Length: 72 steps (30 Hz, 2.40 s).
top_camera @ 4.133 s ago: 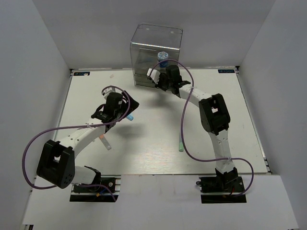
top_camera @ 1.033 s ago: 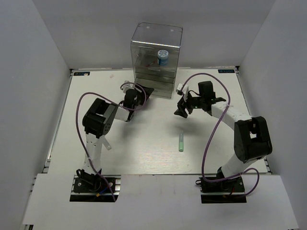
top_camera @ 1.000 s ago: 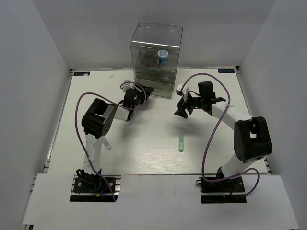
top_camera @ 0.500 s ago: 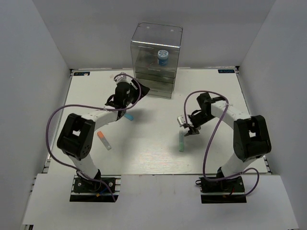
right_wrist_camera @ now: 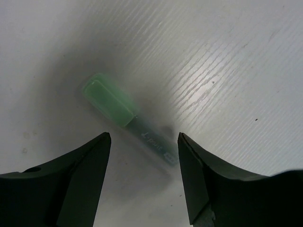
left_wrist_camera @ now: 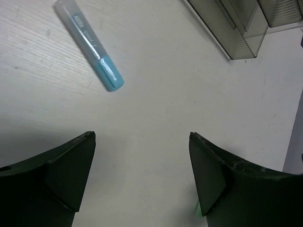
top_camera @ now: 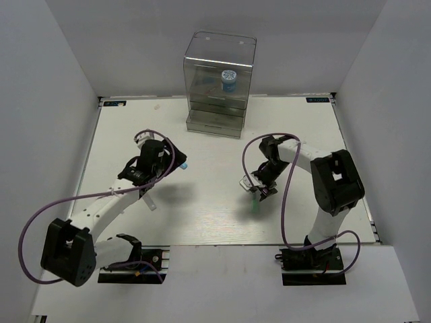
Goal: Sort the stationery into containers
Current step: Pick up the pen from the center of the board, then place the pen in the drawer, then pick up the pen from the center of the board.
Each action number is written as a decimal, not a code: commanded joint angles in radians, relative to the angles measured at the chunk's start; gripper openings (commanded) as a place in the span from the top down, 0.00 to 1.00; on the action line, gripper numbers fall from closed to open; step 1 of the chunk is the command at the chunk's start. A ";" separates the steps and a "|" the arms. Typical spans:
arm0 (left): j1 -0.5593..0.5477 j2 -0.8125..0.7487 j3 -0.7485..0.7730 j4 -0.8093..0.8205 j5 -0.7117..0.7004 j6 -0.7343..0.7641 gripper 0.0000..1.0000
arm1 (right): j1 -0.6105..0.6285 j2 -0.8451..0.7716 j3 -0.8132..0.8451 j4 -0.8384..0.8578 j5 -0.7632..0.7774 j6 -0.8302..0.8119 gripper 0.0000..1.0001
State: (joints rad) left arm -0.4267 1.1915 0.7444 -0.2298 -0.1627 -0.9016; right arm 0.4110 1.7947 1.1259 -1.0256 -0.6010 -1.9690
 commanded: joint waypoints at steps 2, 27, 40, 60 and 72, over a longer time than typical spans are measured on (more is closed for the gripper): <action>0.003 -0.116 -0.039 -0.140 -0.076 -0.040 0.10 | 0.044 0.037 0.063 -0.004 0.058 -0.515 0.35; 0.012 -0.057 0.023 -0.649 -0.279 -0.197 0.01 | 0.072 0.184 0.508 0.401 -0.037 0.676 1.00; 0.022 0.111 0.052 -0.602 -0.297 -0.106 0.01 | 0.077 0.463 0.934 0.643 0.300 0.970 1.00; 0.060 0.138 0.024 -0.580 -0.268 -0.091 0.01 | 0.074 0.487 0.888 0.760 0.357 1.079 0.49; 0.100 0.201 -0.022 -0.513 -0.236 -0.073 0.25 | 0.063 0.174 0.522 0.874 0.192 1.248 0.43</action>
State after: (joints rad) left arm -0.3470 1.3899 0.7494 -0.7834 -0.4175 -0.9874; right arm 0.4835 2.0941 1.7363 -0.2352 -0.3290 -0.7818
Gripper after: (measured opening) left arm 0.765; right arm 0.562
